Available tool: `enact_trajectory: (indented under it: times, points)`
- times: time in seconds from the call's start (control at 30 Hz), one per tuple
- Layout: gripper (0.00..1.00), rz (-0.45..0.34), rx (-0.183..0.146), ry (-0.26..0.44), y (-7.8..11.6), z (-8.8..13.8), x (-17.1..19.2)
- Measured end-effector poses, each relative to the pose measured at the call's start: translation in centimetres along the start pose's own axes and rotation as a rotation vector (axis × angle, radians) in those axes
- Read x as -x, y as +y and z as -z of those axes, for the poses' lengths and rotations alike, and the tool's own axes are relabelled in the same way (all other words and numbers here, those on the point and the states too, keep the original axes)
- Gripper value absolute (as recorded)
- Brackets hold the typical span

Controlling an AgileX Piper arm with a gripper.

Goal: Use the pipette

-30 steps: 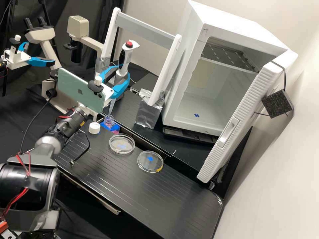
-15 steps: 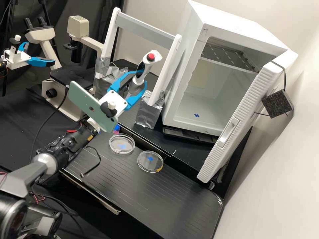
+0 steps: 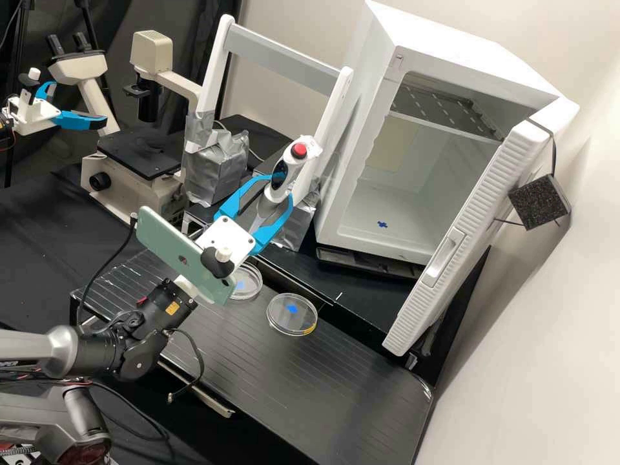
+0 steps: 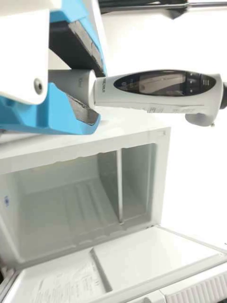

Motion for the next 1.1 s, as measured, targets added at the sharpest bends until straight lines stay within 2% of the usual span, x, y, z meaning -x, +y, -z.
enact_trajectory:
  times: [0.17,0.37,0.93,1.1]
  points:
    - [0.00,-0.004,0.016,-0.026,-0.1,-0.5,0.9]
    - [0.00,-0.010,0.010,-0.042,-0.1,-0.7,1.2]
    - [0.00,-0.016,0.004,-0.039,-0.2,-0.6,1.6]
    - [0.00,-0.016,0.022,0.005,0.3,0.2,0.6]
